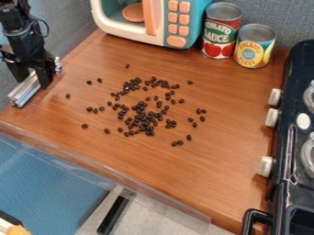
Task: Sweep into pile
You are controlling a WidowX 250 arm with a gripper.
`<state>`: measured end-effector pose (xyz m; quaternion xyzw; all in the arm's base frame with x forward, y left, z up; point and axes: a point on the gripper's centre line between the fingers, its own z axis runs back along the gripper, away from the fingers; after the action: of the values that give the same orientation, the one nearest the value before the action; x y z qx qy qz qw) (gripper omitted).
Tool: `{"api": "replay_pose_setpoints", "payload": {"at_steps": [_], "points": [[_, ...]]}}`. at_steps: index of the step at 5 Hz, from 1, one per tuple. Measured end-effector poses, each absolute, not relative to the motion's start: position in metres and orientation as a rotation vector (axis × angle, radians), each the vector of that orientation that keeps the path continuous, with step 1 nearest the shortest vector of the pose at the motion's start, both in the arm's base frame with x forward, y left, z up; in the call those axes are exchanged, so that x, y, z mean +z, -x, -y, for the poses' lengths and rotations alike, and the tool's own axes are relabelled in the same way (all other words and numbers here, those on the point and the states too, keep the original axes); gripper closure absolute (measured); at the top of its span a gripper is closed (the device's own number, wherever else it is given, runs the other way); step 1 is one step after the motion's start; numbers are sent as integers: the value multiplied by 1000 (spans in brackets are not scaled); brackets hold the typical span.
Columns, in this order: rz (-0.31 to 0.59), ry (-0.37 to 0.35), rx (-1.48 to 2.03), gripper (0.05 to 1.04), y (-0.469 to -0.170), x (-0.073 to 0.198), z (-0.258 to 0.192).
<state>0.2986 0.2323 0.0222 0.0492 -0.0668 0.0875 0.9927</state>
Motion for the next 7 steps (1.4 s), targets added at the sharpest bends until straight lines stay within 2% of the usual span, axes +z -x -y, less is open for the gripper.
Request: {"api": "replay_pose_setpoints", "payload": {"at_steps": [1,2,3,4,5,6,7], "points": [[106,-113,219,696,-300,20,-240],[37,-127,229,711,-303,19,-242],[28,-104,239,711,-303,21,-239],[-36,5,117,712,-311,34,-214],[-25,67,-38,712,-323,41,-181],[146,20,-41,712,-323,69,-133],[161,56,-7,712,-331,71,-95]]}}
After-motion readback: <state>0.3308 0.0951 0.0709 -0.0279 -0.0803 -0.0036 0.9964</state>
